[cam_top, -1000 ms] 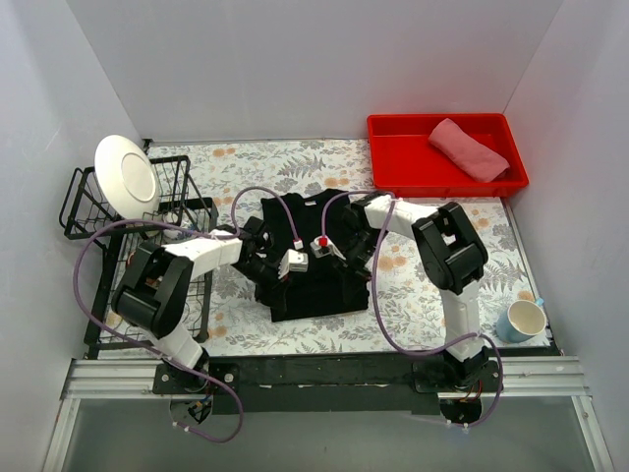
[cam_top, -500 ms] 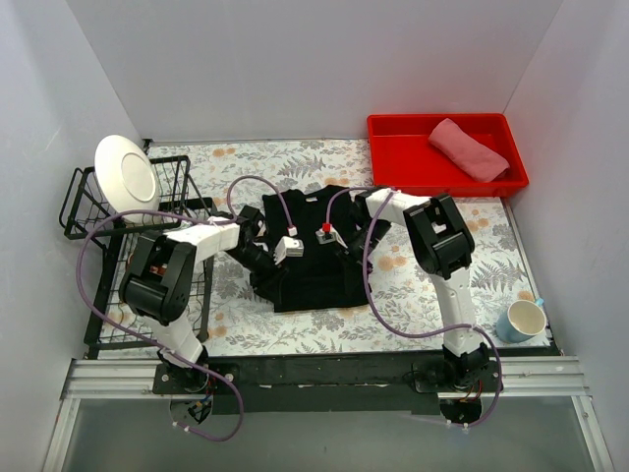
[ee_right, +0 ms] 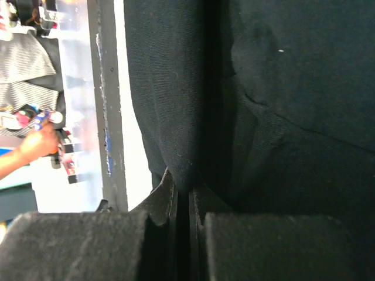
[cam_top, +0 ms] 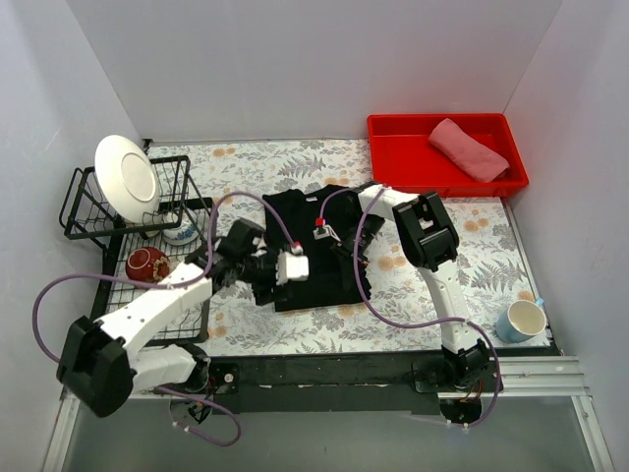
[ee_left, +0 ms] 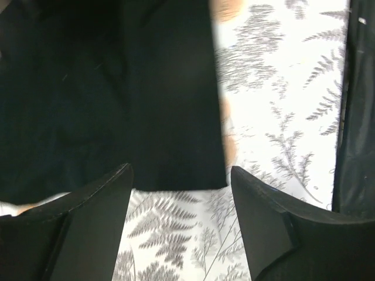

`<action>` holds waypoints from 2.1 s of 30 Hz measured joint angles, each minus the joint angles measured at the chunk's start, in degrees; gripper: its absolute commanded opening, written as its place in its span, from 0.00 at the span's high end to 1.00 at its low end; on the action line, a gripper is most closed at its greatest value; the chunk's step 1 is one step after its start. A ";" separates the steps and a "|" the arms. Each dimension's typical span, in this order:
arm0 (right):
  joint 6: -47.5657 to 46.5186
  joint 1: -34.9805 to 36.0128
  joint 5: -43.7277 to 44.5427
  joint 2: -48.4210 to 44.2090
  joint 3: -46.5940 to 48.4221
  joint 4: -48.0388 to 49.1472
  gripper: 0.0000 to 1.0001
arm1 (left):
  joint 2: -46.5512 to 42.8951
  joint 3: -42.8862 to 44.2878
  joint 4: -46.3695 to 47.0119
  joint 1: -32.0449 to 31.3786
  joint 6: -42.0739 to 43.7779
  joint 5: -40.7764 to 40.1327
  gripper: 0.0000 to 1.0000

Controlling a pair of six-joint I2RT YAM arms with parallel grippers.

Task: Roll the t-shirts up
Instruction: Roll the T-shirt to the center of the board.

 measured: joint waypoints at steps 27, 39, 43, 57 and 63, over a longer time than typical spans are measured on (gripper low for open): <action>4.20 -1.46 -5.73 0.48 0.50 -6.21 0.01 | 8.28 -15.58 27.54 -11.19 3.65 -9.20 0.92; 1.86 -10.23 4.24 -47.32 -33.05 32.35 0.01 | 16.63 -3.56 14.03 0.57 -4.50 10.54 0.93; 4.92 -1.40 11.39 -68.41 -57.92 56.63 0.02 | 19.82 -0.09 12.11 4.20 -6.56 16.65 0.93; 11.08 8.22 25.62 -65.37 -67.04 83.89 0.01 | 27.63 7.76 0.66 7.41 -1.64 23.65 0.91; 9.16 8.28 25.51 -60.15 -66.97 86.16 0.23 | 29.59 9.97 -2.27 9.40 0.17 25.03 0.85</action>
